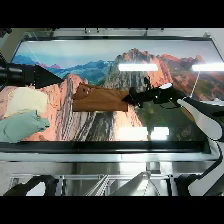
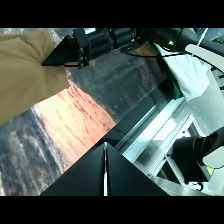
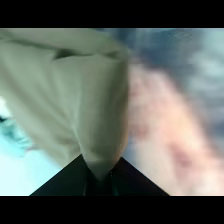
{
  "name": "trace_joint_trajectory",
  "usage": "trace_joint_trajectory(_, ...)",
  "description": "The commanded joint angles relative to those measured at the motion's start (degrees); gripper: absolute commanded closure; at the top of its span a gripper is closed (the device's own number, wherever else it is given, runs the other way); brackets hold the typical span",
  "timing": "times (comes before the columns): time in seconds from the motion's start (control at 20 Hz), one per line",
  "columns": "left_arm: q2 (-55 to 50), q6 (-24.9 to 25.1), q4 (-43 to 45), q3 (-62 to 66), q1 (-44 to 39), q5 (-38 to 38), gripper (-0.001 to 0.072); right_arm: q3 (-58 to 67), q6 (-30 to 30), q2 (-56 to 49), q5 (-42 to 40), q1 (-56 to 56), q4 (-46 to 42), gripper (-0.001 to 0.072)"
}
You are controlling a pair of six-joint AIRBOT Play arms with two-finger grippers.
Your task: Fold the shirts.
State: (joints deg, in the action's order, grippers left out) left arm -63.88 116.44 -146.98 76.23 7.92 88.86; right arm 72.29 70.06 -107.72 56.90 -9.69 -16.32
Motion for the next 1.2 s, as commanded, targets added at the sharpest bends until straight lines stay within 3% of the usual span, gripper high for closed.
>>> trace_joint_trajectory(0.0,0.0,0.1,0.0,0.0,0.0,0.3,0.0679,0.7,-2.1,7.3,3.5,1.8,4.4,0.069)
trace_joint_trajectory(0.15,0.0,0.1,0.0,0.0,0.0,0.3,0.0679,3.4,4.9,19.3,2.4,11.8,1.4,0.0689)
trace_joint_trajectory(0.3,0.0,0.1,0.4,0.0,0.0,0.2,0.0679,8.7,18.5,27.0,2.6,27.9,-7.8,0.069)
trace_joint_trajectory(0.45,0.0,0.1,0.4,0.0,0.0,0.2,0.0679,9.2,25.1,30.9,10.0,43.7,-11.0,0.069)
trace_joint_trajectory(0.55,0.0,0.1,0.4,0.0,0.0,0.2,0.0679,9.2,30.2,32.8,18.9,51.5,-21.4,0.069)
trace_joint_trajectory(0.65,0.0,0.1,0.4,0.0,0.0,0.1,0.0679,9.0,35.4,35.0,28.1,57.0,-40.5,0.0691)
trace_joint_trajectory(0.8,0.0,0.1,0.4,0.0,0.0,0.1,0.0679,7.3,37.1,37.3,39.1,60.6,-68.3,0.069)
trace_joint_trajectory(0.9,0.0,0.1,0.4,0.0,0.0,0.0,0.0679,5.7,37.1,37.5,41.6,62.2,-78.4,0.0689)
trace_joint_trajectory(1.15,0.0,0.1,0.4,0.0,0.0,0.1,0.0679,5.3,36.5,37.6,38.3,63.2,-77.4,0.0689)
